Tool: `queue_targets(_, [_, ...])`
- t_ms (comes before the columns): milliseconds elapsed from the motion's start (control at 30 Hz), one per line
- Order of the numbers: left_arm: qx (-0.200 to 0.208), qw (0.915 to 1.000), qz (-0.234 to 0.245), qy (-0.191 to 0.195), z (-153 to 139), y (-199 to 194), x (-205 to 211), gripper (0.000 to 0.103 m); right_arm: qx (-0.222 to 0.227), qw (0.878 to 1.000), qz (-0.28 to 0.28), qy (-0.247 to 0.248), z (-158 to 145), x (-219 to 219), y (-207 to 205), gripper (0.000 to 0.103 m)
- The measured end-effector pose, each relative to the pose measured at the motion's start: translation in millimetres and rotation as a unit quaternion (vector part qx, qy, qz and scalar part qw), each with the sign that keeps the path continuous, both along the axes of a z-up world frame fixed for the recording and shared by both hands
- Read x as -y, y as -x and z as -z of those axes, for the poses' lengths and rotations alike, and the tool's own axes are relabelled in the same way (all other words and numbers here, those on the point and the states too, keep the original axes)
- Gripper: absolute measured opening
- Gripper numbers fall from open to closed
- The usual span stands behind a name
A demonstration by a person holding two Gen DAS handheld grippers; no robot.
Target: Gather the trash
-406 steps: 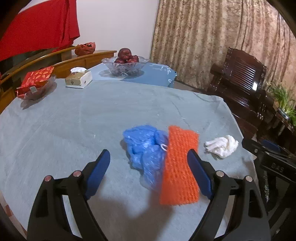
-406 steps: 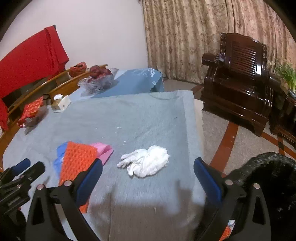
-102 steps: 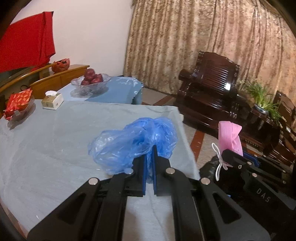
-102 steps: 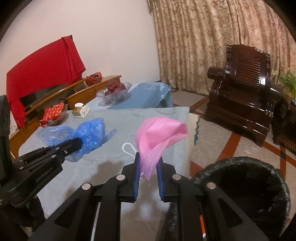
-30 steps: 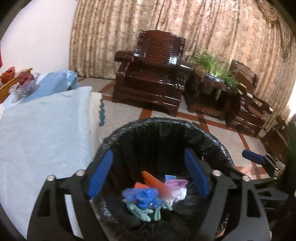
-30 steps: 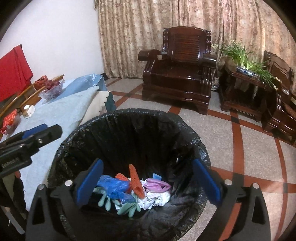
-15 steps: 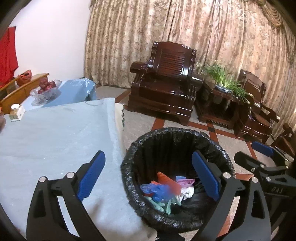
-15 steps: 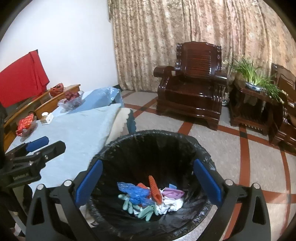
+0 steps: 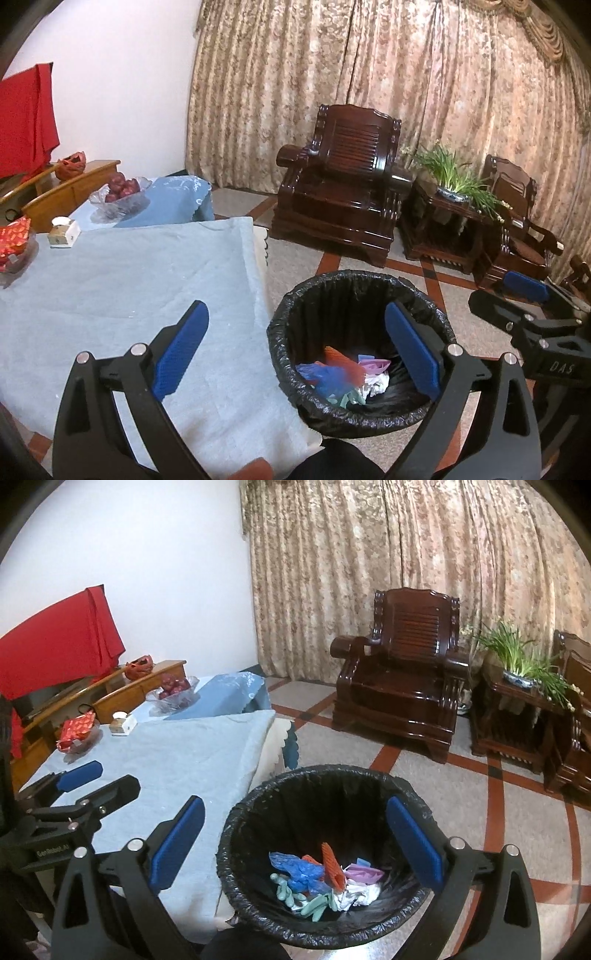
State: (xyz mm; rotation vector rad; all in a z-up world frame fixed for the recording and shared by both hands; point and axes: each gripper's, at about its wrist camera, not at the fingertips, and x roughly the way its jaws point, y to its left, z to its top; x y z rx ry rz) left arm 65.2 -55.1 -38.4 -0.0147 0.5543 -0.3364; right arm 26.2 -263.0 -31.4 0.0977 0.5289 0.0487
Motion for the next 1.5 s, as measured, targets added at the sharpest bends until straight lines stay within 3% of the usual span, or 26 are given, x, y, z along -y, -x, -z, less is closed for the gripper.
queue_targets(733, [0.024,0.9994,-0.024,-0.008,-25.1,35.9,-11.3,0.096,0.03,0.999,-0.013,0.007,-22.8,-14.9,23.3,0.097])
queue_targets(1500, [0.031,0.9992,-0.025,-0.009,-29.8,38.3,-14.7,0.096,0.04,0.999,-0.016,0.011,-30.0,-19.2,26.6,0.097])
